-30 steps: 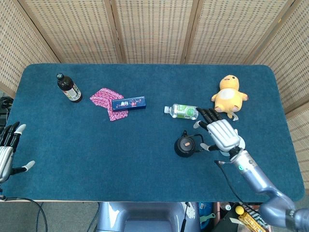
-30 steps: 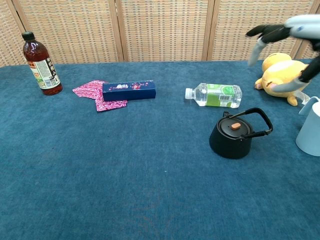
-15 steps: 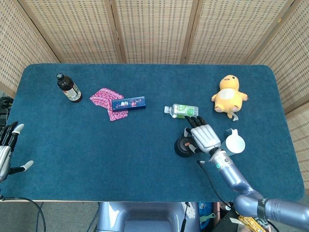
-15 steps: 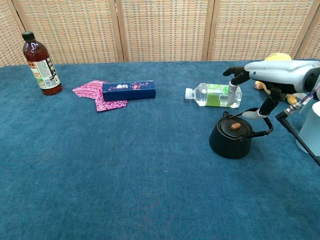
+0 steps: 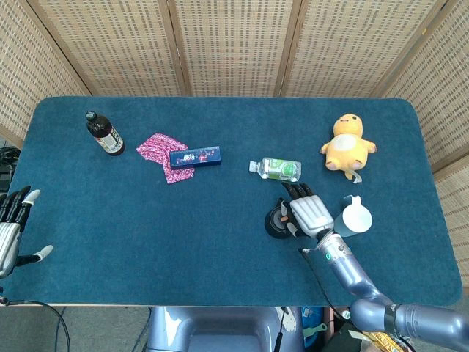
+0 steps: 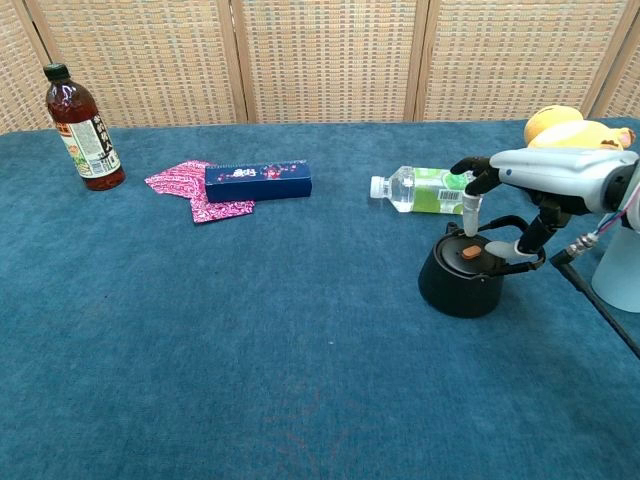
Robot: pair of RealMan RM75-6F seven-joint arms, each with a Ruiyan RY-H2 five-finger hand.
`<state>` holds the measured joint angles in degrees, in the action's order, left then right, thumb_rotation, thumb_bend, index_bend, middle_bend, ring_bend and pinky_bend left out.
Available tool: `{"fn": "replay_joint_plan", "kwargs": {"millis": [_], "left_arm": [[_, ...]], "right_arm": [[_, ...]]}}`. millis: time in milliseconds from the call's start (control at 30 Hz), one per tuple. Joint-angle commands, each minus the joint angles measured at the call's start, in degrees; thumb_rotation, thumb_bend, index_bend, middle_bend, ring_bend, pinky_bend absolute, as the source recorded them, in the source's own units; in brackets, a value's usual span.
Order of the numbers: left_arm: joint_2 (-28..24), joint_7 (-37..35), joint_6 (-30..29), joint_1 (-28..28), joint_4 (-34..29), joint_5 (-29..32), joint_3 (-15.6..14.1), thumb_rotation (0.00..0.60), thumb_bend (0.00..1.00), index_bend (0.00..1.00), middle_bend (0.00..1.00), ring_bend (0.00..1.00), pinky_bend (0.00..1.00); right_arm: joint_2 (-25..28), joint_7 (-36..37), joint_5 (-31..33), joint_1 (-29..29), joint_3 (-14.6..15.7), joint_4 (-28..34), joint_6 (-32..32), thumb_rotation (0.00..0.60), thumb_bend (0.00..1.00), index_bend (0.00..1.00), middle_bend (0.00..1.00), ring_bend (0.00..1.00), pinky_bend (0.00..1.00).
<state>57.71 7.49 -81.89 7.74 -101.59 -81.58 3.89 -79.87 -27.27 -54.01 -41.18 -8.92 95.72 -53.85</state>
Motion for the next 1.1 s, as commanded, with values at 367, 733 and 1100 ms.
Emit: {"fn": "replay_joint_plan", "kwargs": {"millis": [367,733,1100], "left_arm": [[-0.08,-0.28,0.34,0.07,0.2,0.49,0.01,0.6,0.13,0.0,0.0,0.0,0.0],[0.03,-0.15,0.7,0.26,0.25,0.56,-0.09,0.6,0.13,0.0,0.0,0.0,0.0],[0.18,0.01,0.9,0.4,0.39,0.76,-0.08,0.6,0.13,0.0,0.0,0.0,0.0]], "right_arm": [[-3.56,-1.83,1.2,-1.5,0.62,-3.51,-1.02,0.6,0.55,0.48,0.0,0.0,0.0],[-4.05,-0.45,-0.24,-1.49,1.27,-4.46,-1.01,0.6,0.55,0.48,0.0,0.0,0.0],[-5.58,0.87,-2.72,-1.33,2.01,-7.15,-1.19,0.6,0.55,0.49,0.0,0.0,0.0]]}}
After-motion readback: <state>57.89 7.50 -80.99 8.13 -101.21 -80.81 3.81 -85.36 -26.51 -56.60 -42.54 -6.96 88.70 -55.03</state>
